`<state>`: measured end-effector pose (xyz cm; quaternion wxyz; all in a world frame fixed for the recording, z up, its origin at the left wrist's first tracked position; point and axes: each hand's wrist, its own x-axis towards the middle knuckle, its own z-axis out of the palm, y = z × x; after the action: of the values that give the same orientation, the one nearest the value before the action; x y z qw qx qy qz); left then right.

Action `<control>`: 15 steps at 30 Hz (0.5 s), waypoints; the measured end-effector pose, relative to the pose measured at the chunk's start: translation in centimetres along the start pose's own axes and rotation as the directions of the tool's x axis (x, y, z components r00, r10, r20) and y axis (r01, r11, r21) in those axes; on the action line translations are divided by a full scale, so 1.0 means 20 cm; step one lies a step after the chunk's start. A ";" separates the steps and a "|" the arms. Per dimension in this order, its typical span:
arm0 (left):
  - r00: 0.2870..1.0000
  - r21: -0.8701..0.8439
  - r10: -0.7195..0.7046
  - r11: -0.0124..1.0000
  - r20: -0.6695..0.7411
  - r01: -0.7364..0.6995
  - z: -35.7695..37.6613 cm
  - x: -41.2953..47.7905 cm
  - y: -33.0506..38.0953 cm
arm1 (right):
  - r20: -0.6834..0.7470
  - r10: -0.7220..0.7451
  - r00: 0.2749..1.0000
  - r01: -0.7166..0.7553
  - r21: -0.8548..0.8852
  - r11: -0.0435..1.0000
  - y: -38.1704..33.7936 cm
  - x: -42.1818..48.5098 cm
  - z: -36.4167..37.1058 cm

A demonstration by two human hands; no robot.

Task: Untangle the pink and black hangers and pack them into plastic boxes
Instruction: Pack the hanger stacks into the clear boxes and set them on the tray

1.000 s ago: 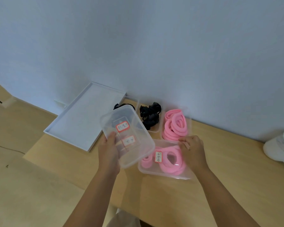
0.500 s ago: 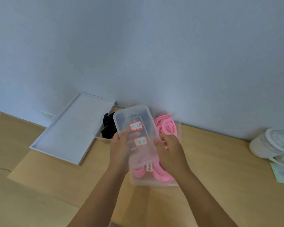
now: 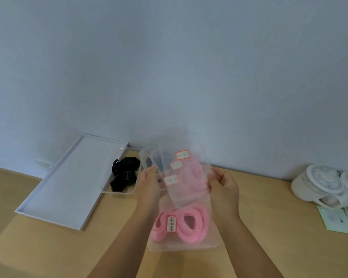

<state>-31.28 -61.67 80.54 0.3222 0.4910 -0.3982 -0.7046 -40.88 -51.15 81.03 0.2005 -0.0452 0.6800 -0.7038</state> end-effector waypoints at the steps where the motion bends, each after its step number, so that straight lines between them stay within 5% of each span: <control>1: 1.000 -0.002 -0.003 1.000 -0.007 0.003 -0.01 0.01 0.01 | -0.035 0.075 0.997 -0.072 0.077 0.994 0.01 0.03 -0.01; 7: 0.995 0.055 0.011 0.998 -0.100 -0.006 -0.10 0.09 0.05 | -0.158 0.237 0.959 -0.235 0.029 0.972 0.12 0.20 -0.01; 15: 0.996 0.103 -0.090 0.990 -0.025 0.092 -0.06 0.12 -0.05 | -0.036 0.372 0.928 -0.374 -0.058 0.926 0.19 0.21 0.02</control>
<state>-30.96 -63.50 78.50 0.2676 0.5319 -0.4084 -0.6919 -43.82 -52.94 76.50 0.3205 0.0872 0.7006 -0.6315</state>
